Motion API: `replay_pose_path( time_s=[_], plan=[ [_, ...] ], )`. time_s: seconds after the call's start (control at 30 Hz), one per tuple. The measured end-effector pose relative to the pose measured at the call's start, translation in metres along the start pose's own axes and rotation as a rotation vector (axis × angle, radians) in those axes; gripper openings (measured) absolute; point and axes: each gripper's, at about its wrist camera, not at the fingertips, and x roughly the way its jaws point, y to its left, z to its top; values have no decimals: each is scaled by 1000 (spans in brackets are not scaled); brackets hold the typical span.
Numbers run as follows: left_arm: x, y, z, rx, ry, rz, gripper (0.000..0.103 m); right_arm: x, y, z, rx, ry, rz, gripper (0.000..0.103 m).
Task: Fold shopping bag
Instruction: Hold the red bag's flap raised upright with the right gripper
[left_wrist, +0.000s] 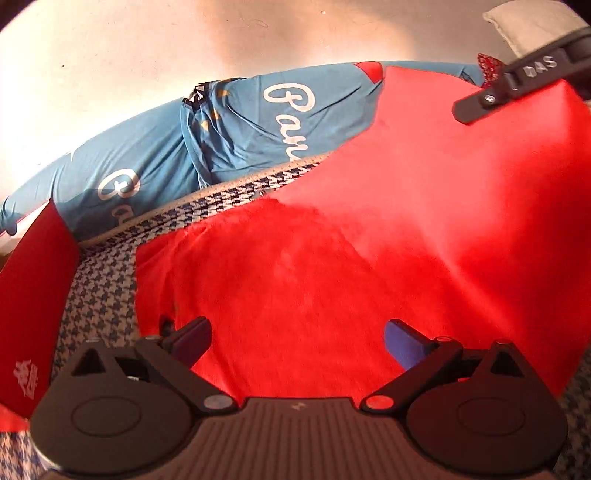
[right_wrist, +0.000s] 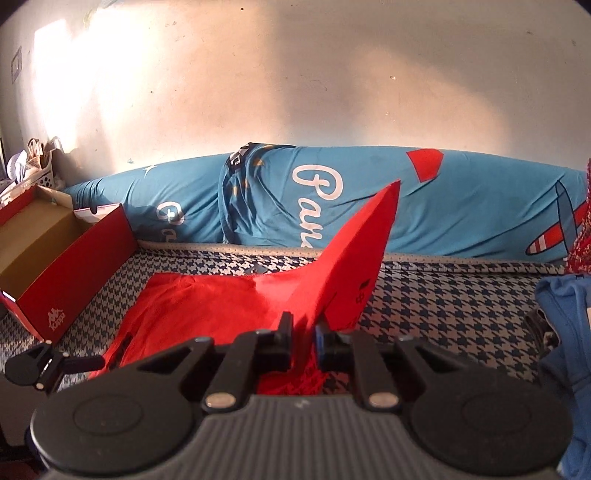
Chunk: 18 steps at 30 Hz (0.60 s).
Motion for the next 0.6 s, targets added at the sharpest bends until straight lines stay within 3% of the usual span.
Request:
replay_pose_path(
  time_s=[0.03, 0.13, 0.2, 0.27, 0.3, 0.53, 0.6],
  plan=[
    [10, -2, 6, -8, -1, -4, 100, 2, -3, -1, 9, 1, 2, 14],
    [31, -7, 15, -15, -1, 7, 100, 3, -9, -5, 23, 5, 13, 37],
    [44, -10, 18, -22, 5, 18, 100, 2, -12, -8, 14, 8, 30, 43],
    [56, -13, 20, -22, 19, 29, 100, 0, -16, -10, 22, 18, 49, 69],
    [60, -14, 20, -20, 21, 32, 100, -2, -18, -11, 30, 16, 57, 73],
    [89, -7, 42, -50, 6, 57, 100, -7, -30, -13, 59, 62, 131, 75],
    [95, -3, 48, -61, -2, 66, 100, -17, -39, -11, 89, 41, 183, 83]
  ],
)
